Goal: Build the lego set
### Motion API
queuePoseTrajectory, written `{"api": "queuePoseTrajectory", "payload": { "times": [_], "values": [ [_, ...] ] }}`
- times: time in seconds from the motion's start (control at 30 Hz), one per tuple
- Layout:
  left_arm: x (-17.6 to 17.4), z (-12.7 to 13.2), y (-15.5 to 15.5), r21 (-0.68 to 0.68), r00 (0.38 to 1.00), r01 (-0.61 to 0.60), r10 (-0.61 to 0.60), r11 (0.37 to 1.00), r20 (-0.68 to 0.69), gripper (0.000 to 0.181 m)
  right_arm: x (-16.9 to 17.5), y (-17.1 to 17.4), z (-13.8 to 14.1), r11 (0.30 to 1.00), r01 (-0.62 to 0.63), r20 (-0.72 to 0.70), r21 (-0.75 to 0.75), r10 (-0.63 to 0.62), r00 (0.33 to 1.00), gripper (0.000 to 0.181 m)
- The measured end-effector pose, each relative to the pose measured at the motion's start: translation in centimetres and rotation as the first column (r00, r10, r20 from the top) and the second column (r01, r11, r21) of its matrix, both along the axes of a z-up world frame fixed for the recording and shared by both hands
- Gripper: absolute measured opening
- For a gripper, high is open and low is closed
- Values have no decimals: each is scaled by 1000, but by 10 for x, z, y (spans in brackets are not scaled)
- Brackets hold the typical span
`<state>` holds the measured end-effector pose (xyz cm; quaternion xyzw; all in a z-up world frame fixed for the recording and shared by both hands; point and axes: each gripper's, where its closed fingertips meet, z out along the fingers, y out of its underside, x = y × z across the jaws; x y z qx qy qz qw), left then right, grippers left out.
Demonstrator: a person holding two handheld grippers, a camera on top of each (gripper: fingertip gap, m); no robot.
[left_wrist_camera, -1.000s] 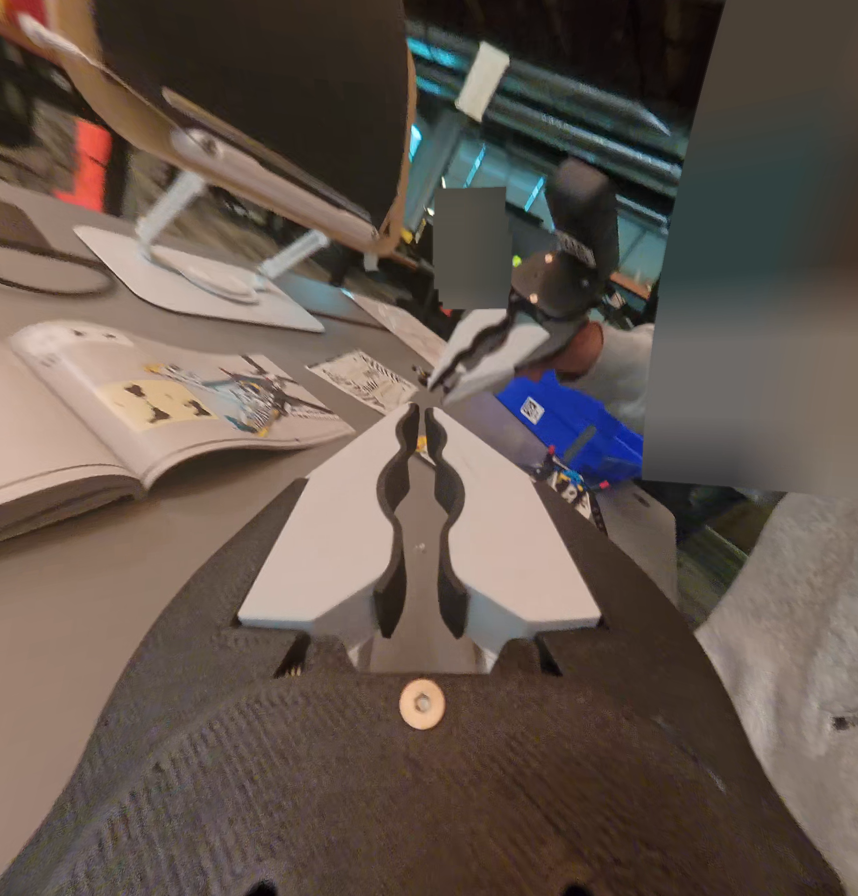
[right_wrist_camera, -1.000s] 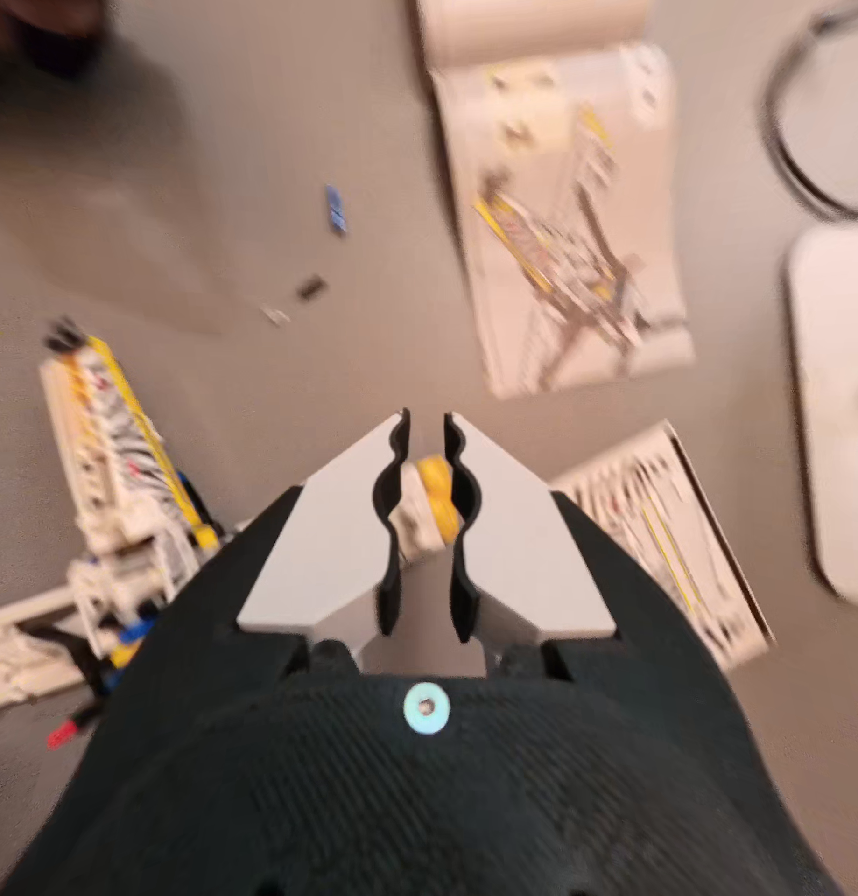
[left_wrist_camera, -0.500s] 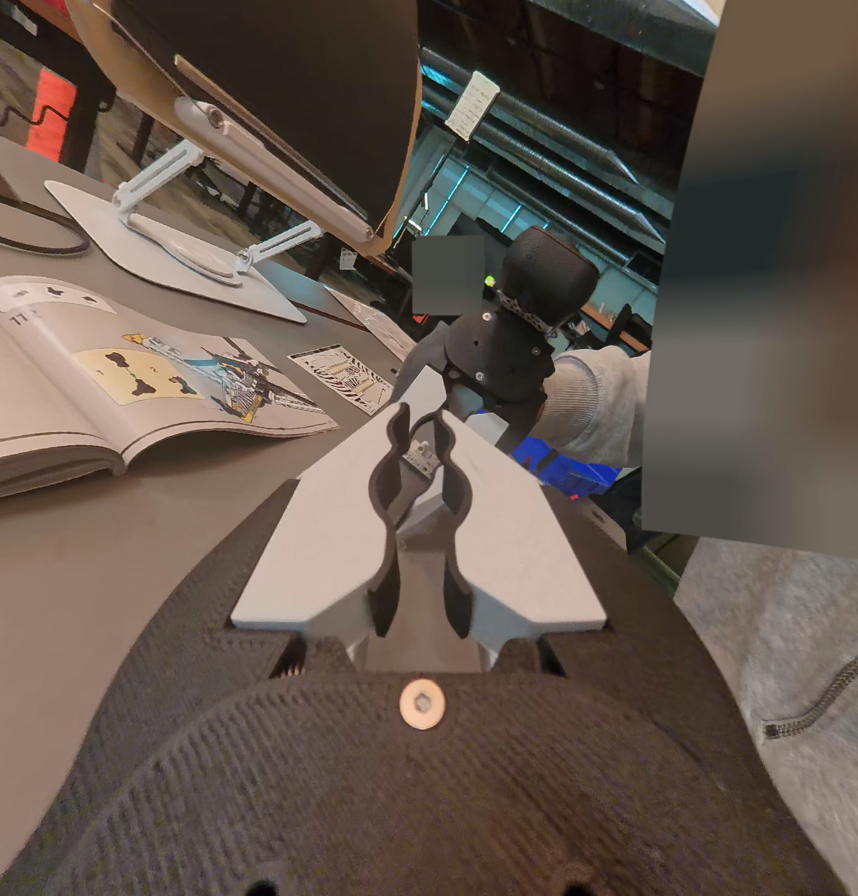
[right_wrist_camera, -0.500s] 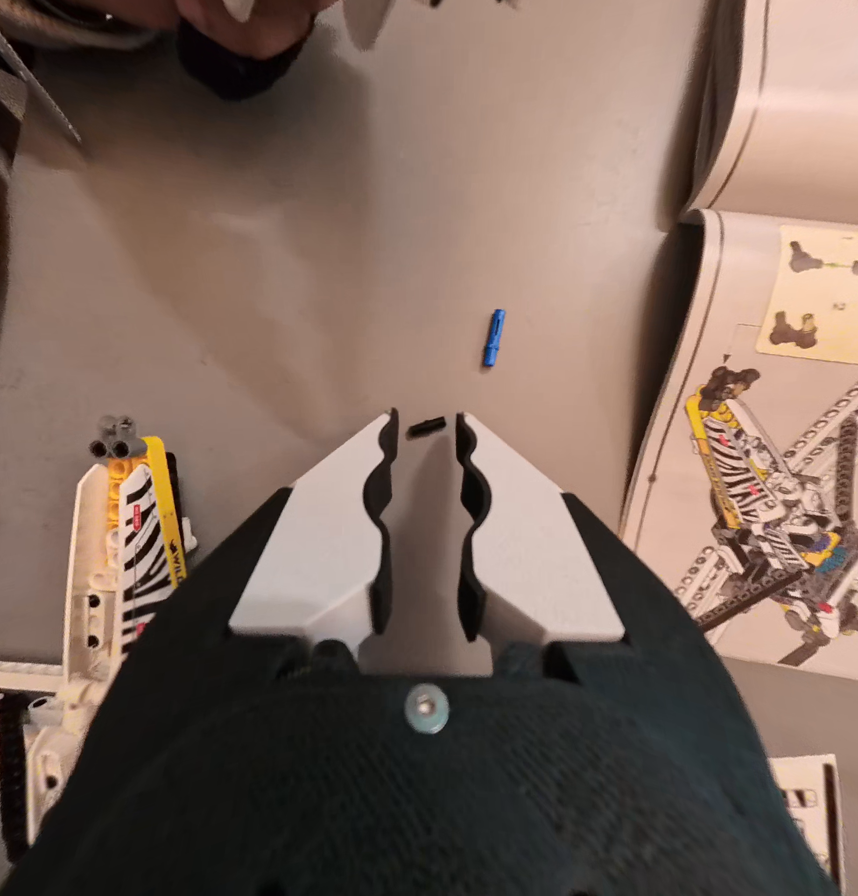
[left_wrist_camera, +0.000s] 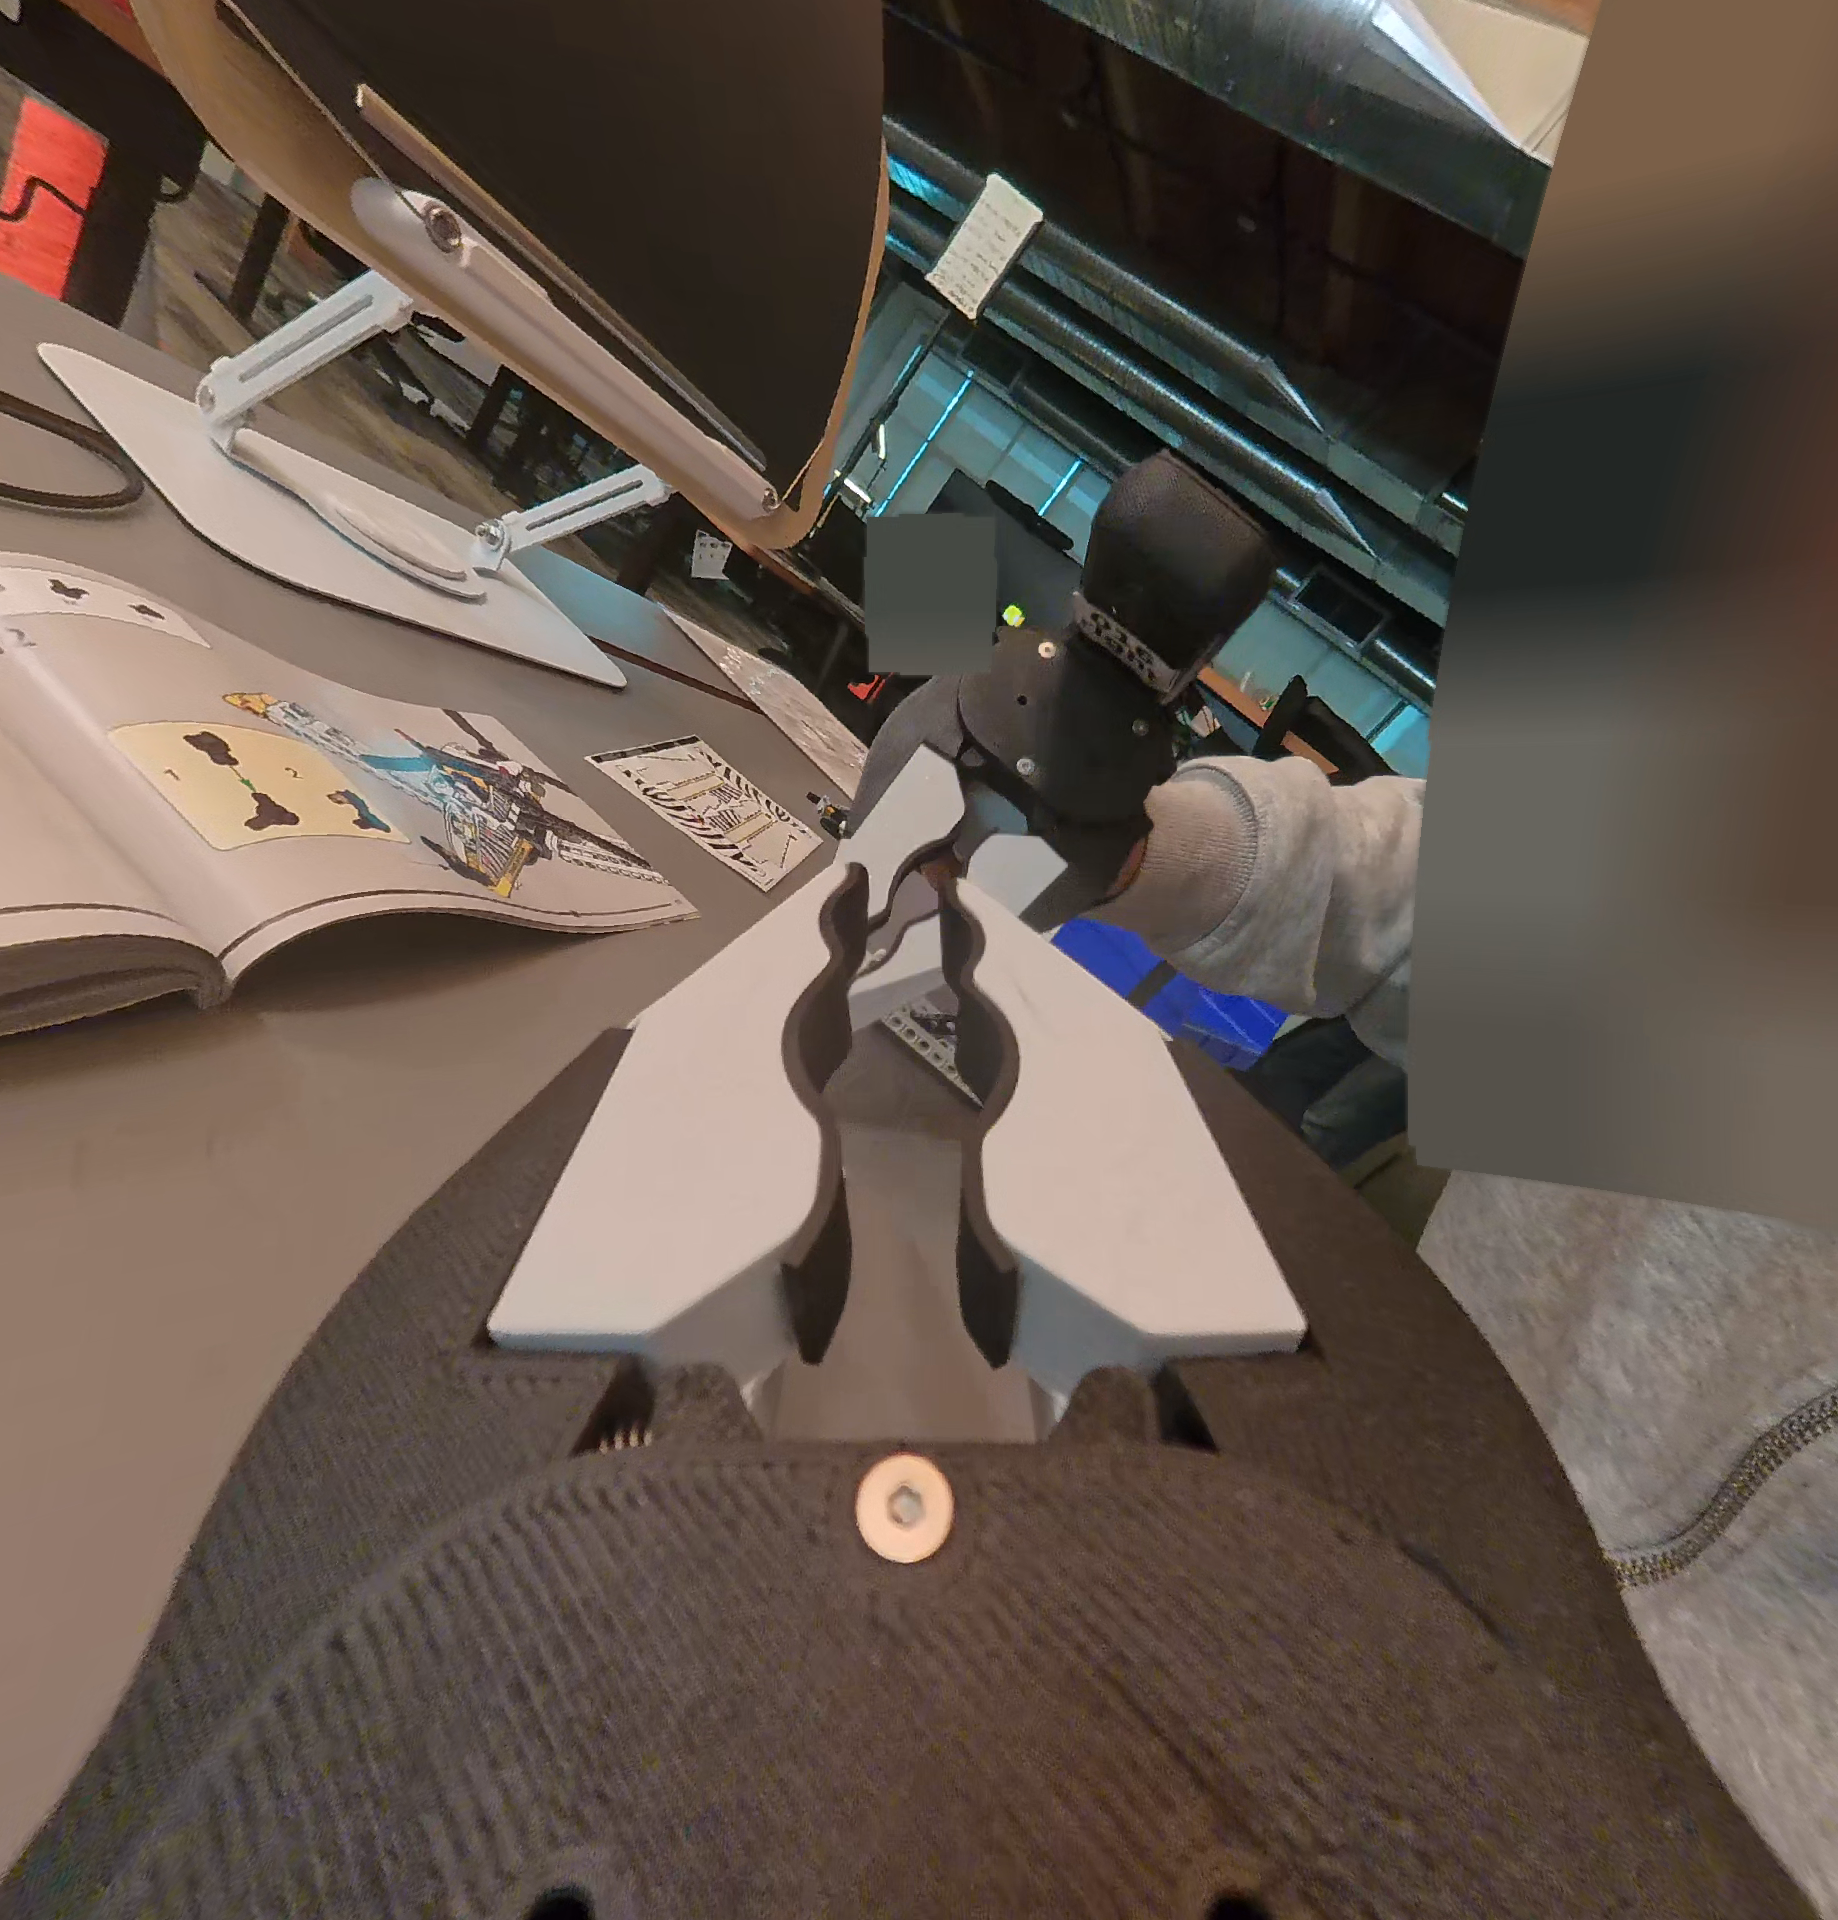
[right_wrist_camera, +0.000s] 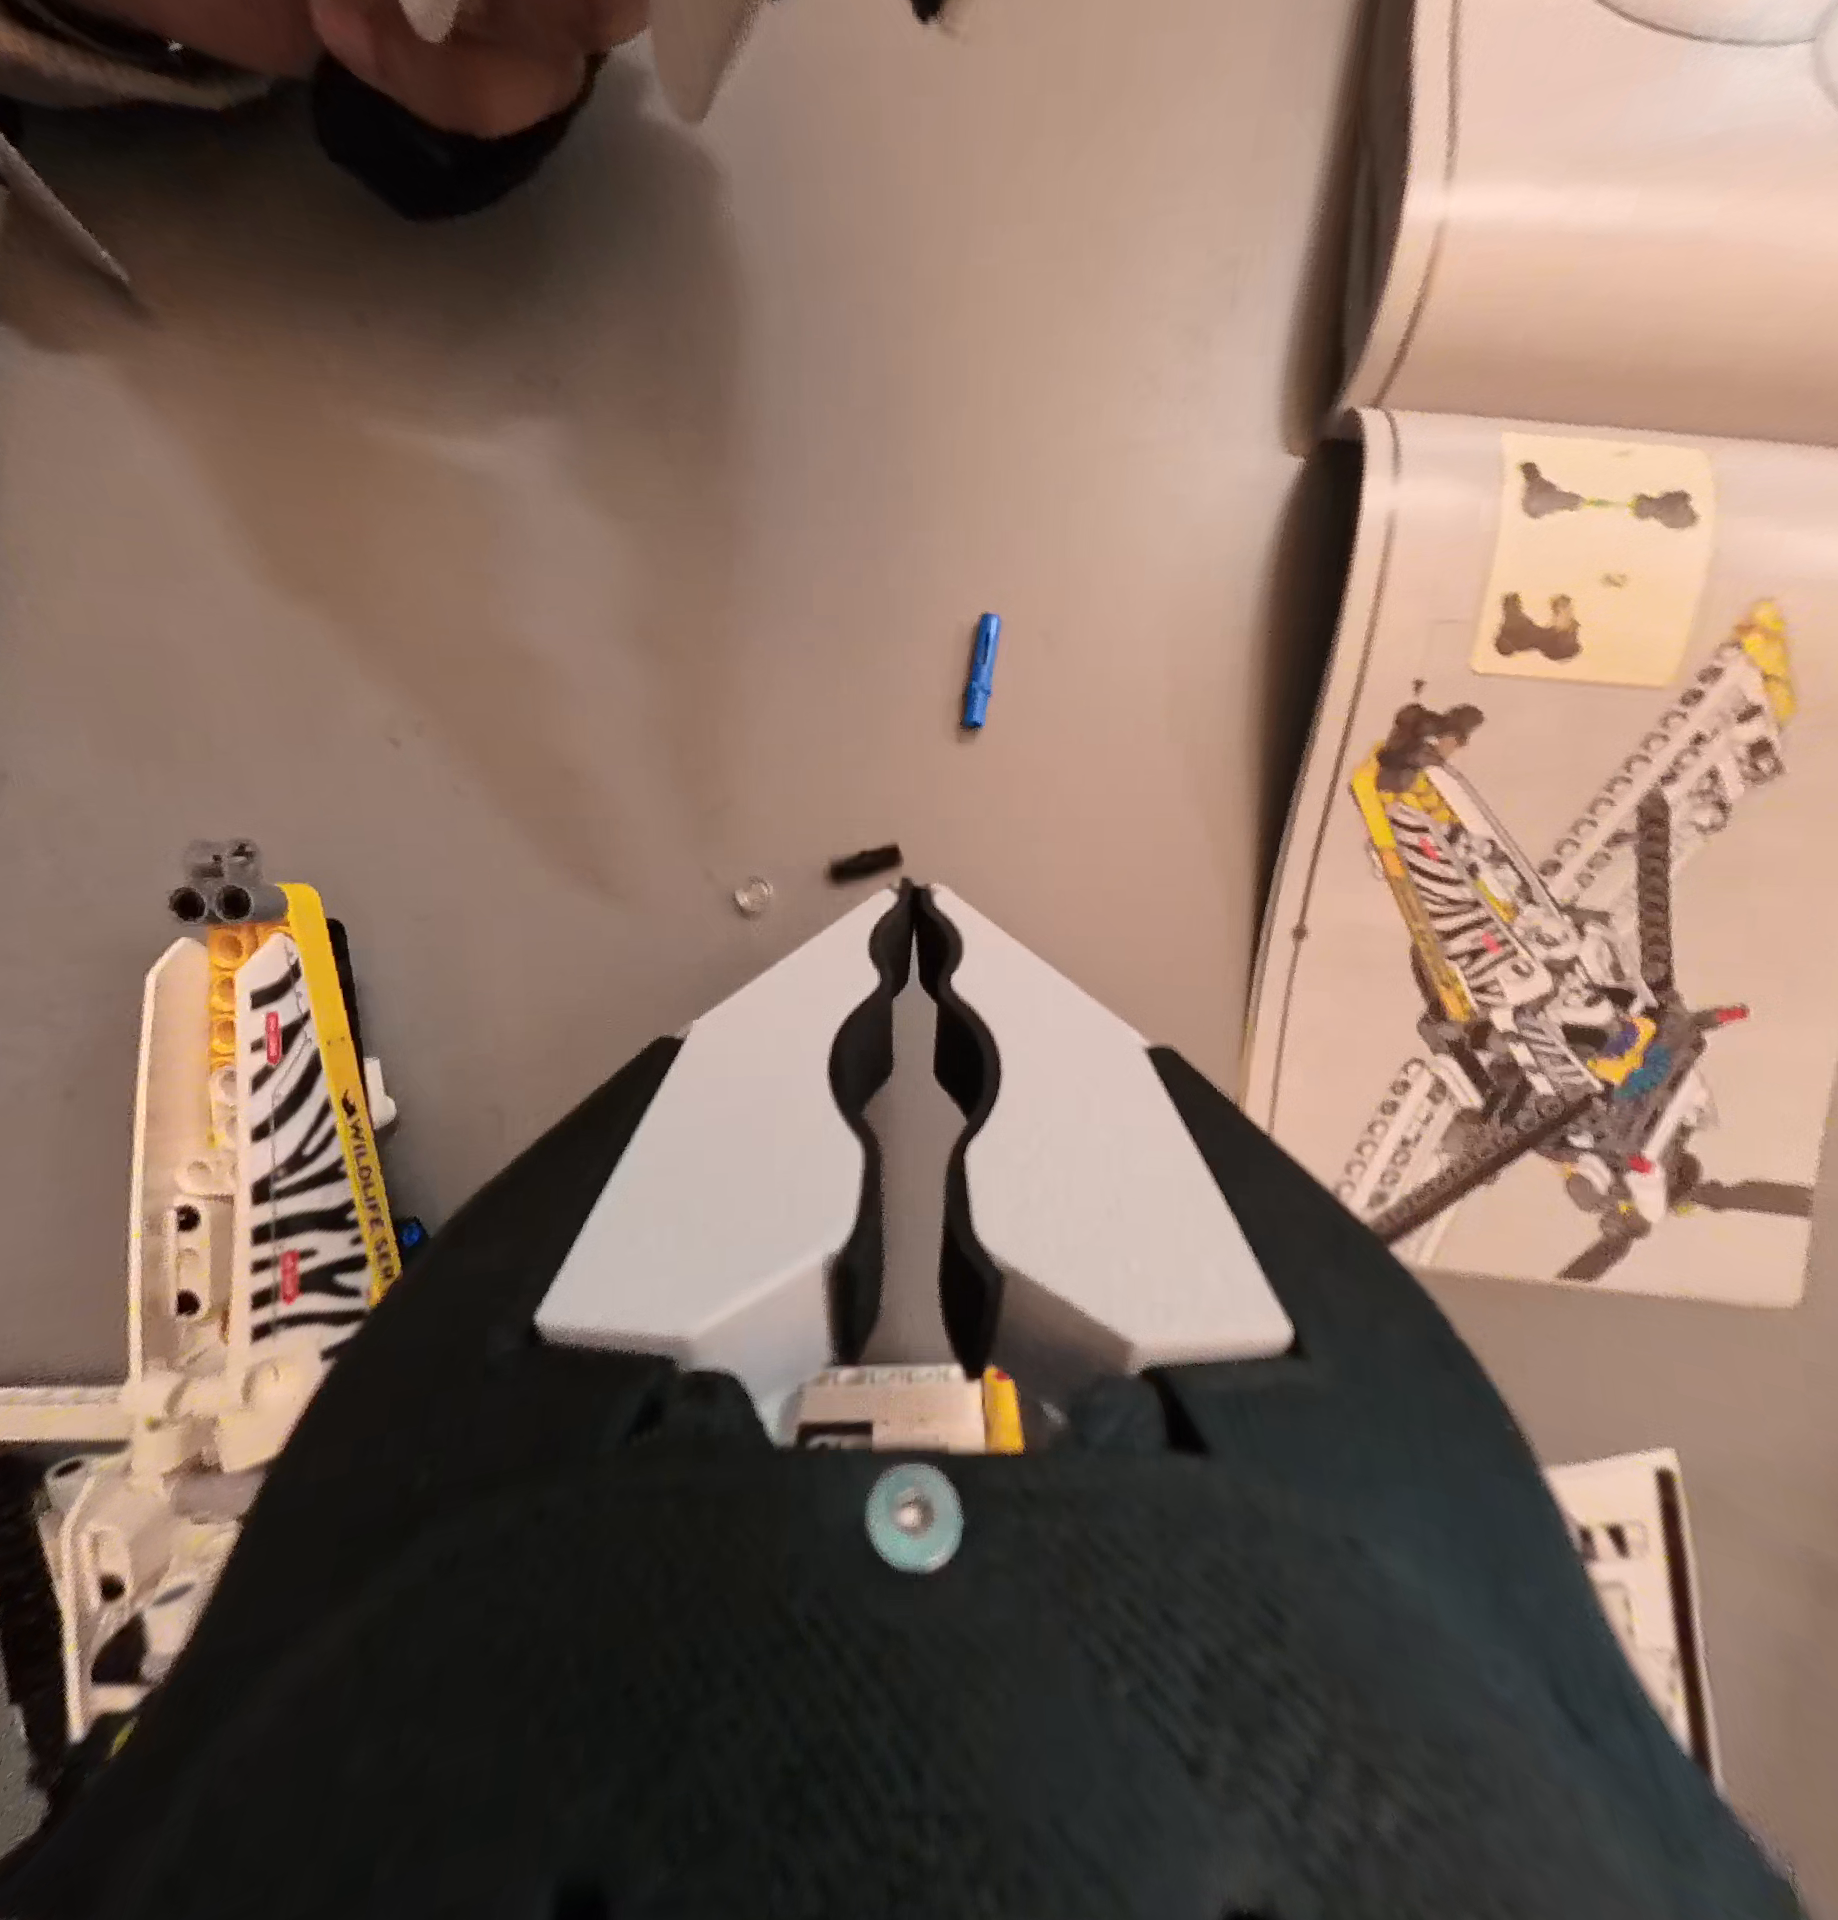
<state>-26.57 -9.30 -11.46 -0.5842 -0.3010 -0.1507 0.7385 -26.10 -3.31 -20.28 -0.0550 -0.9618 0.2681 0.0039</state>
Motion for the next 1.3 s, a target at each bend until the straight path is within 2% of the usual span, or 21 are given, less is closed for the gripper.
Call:
{"api": "queuePoseTrajectory", "payload": {
  "times": [0.13,0.3,0.4,0.47,0.5,0.7,0.8,0.9,0.97,1.03,1.1,1.13,1.17,1.23,1.3],
  "values": [
    [0,-1,1,-1,1000,5,-5,1000,2,12,-1,5,-1,1000,23,4,-15,-23,1000,3],
    [1,-2,3,-6,1000,11,-11,1000,5,13,9,-4,-13,1000,-26,33,9,26,999,14],
    [1,-1,2,-3,1000,11,-11,1000,8,13,11,-9,-21,998,-57,32,34,56,998,14],
    [1,-1,2,3,1000,13,-13,1000,11,14,11,-9,-23,997,-59,44,40,57,997,2],
    [1,-1,2,6,1000,13,-13,1000,13,14,11,-9,-24,998,-57,50,42,55,997,2],
    [1,0,1,22,1000,19,-20,1000,23,14,7,1,-22,999,-13,66,46,10,998,1],
    [1,1,0,28,999,17,-18,999,26,14,-7,18,-7,997,63,12,42,-64,998,1],
    [0,1,0,37,999,18,-19,999,31,15,-39,60,21,972,234,-96,11,-232,968,1],
    [1,1,1,39,999,25,-26,999,35,15,-63,111,33,923,384,-164,35,-373,913,1],
    [1,1,0,41,999,24,-25,999,35,15,-83,186,33,816,564,-240,127,-526,816,0],
    [0,2,0,45,999,21,-22,999,37,15,-81,266,19,653,696,-266,299,-643,718,1],
    [0,2,0,48,999,22,-24,999,40,16,-76,295,12,582,732,-253,354,-694,674,0],
    [0,2,1,51,999,24,-26,998,41,16,-72,316,6,526,763,-236,376,-741,628,0],
    [0,2,1,47,999,26,-28,999,41,16,-65,342,-6,459,798,-196,390,-806,559,0],
    [0,1,1,41,999,22,-23,999,36,17,-53,357,-19,421,791,-161,443,-831,532,0]
  ]
}}
